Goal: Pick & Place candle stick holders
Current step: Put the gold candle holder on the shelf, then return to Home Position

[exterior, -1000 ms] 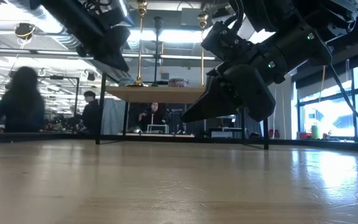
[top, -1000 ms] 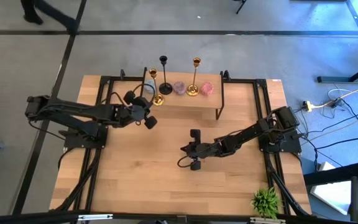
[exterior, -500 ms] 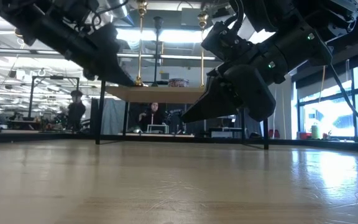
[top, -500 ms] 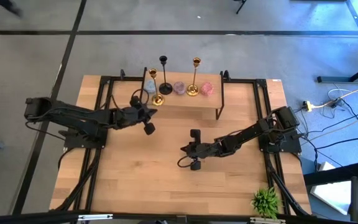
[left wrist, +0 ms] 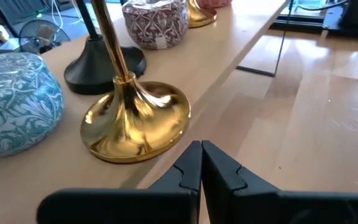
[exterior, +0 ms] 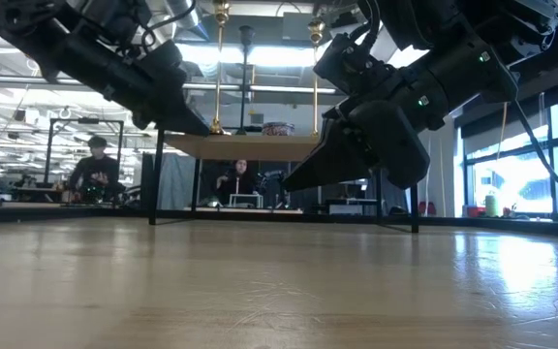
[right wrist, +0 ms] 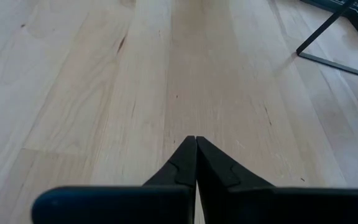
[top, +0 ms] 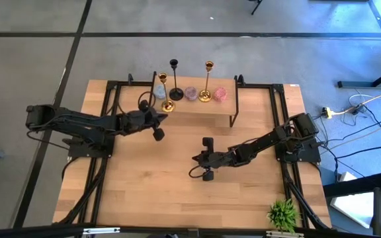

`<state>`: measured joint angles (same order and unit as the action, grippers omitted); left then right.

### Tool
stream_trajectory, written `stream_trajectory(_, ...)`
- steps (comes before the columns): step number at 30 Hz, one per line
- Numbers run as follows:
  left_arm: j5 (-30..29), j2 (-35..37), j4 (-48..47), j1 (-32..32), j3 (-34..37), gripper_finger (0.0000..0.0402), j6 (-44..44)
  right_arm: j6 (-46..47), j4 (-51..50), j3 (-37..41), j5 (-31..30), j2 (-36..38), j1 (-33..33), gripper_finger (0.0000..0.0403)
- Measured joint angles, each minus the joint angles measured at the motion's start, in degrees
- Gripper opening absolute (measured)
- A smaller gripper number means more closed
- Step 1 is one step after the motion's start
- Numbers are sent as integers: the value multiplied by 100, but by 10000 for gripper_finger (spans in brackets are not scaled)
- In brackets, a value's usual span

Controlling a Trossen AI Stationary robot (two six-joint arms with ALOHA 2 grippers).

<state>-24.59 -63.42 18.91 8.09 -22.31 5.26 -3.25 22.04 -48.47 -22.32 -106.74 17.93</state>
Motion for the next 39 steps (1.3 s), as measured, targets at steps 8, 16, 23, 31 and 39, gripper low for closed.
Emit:
stream_trajectory(8, 71, 0, 64, 170, 0, 1, -7, -2, 0, 0, 0, 0, 0, 7)
stream_trajectory(16, 88, 0, 64, 263, 0, 1, -53, -2, 0, 0, -3, 0, -2, 7)
stream_trajectory(23, 99, 0, 64, 267, 0, 1, -53, -2, 0, 0, -14, 0, -2, 7)
stream_trajectory(31, 316, 0, 64, 48, 0, 1, 137, -2, 0, 0, -14, 0, -2, 7)
stream_trajectory(39, 369, 0, 87, -929, 0, 1, 626, 0, 0, 0, -11, 0, -2, 7)
